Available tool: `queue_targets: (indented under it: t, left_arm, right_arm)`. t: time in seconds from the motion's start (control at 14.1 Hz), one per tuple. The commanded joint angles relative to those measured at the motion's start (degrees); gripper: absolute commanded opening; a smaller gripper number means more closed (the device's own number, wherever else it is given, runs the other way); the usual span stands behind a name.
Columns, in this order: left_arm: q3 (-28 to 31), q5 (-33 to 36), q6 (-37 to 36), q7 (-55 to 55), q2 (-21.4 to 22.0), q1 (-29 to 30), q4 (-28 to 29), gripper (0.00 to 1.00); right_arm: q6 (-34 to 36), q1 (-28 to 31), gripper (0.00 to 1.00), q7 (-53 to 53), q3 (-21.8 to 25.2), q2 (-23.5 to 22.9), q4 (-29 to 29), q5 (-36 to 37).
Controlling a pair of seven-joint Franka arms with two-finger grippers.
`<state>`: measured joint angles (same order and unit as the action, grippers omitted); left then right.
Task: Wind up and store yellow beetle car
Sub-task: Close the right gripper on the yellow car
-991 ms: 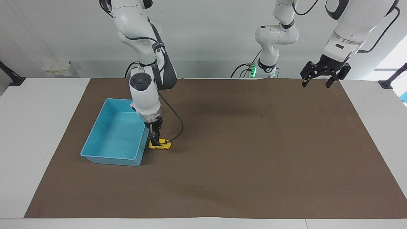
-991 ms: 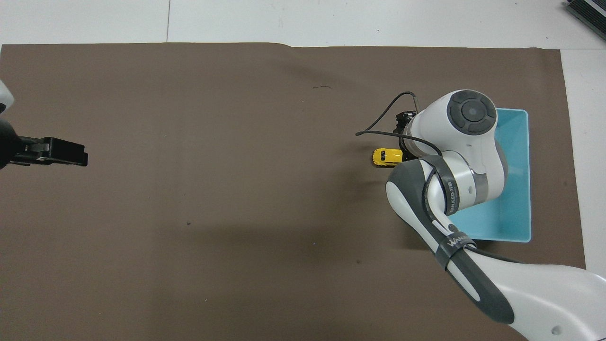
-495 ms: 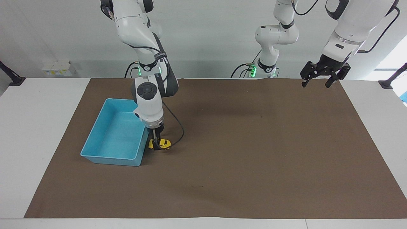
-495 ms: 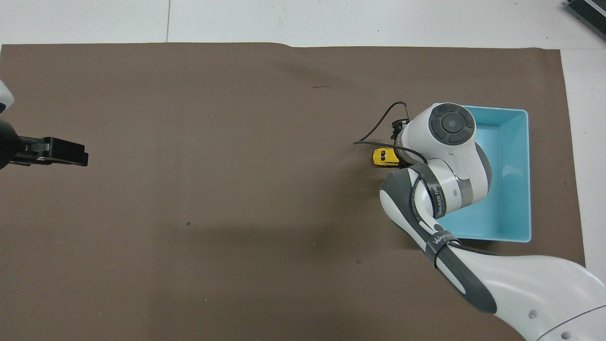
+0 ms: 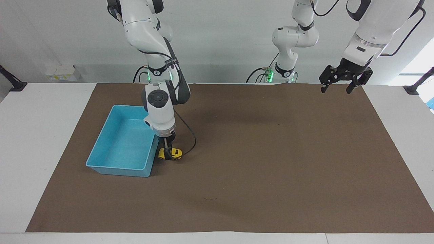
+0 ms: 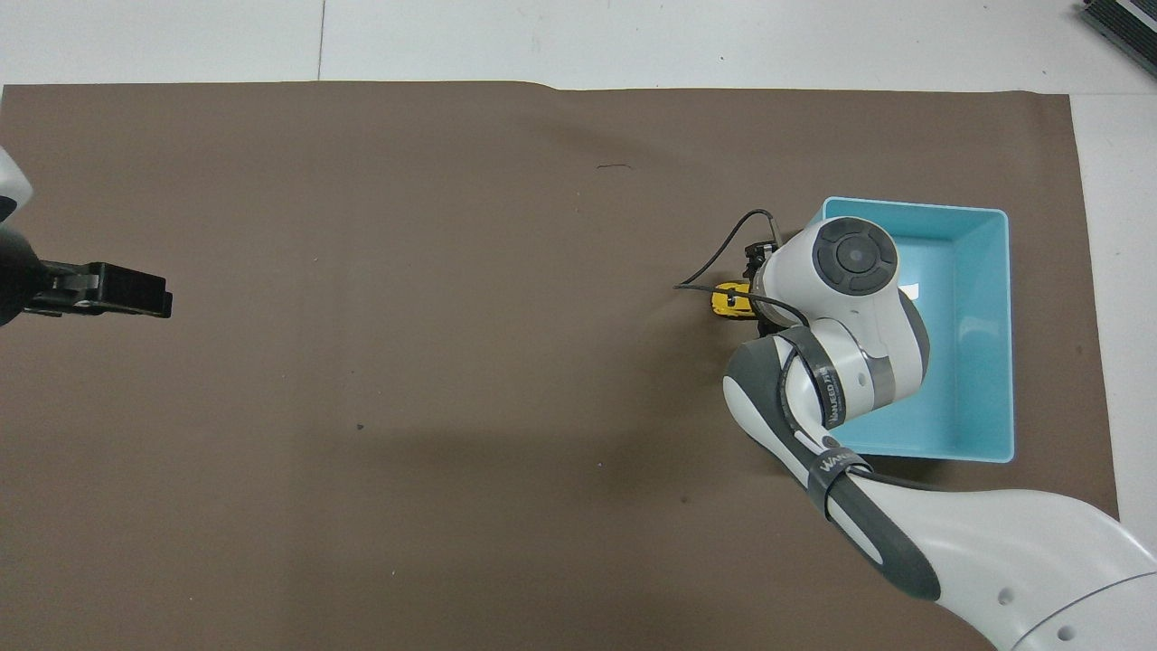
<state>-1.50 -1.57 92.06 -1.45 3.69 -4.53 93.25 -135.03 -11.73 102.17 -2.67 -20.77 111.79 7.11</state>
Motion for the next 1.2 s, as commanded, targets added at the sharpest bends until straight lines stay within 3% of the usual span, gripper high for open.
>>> queue_targets:
  t: [0.0,0.07,0.14,0.71,1.13]
  left_arm:
    - [-0.3,-0.9,-0.6,0.0,0.5,0.2,-0.2,1.00]
    - [-0.2,-0.8,-0.6,0.0,0.5,0.2,-0.2,1.00]
    - [-0.2,-0.8,-0.6,-0.1,0.5,0.2,-0.2,1.00]
    - [0.3,-0.7,-1.1,0.0,0.5,0.6,-0.2,1.00]
    - [0.8,-0.7,-1.1,0.0,0.5,0.6,-0.2,1.00]
  right_arm:
    - [-2.9,0.1,0.46,1.6,-0.2,0.7,2.0,1.4]
    - [-2.9,0.1,0.07,1.6,-0.2,0.7,2.0,1.4]
    - [-2.9,0.1,0.00,1.5,-0.2,0.6,1.8,1.4]
    - [6.0,-0.1,0.00,1.1,-0.3,0.6,-5.5,0.6]
    - [8.7,-0.1,0.00,-0.2,-3.3,3.7,-7.3,0.4]
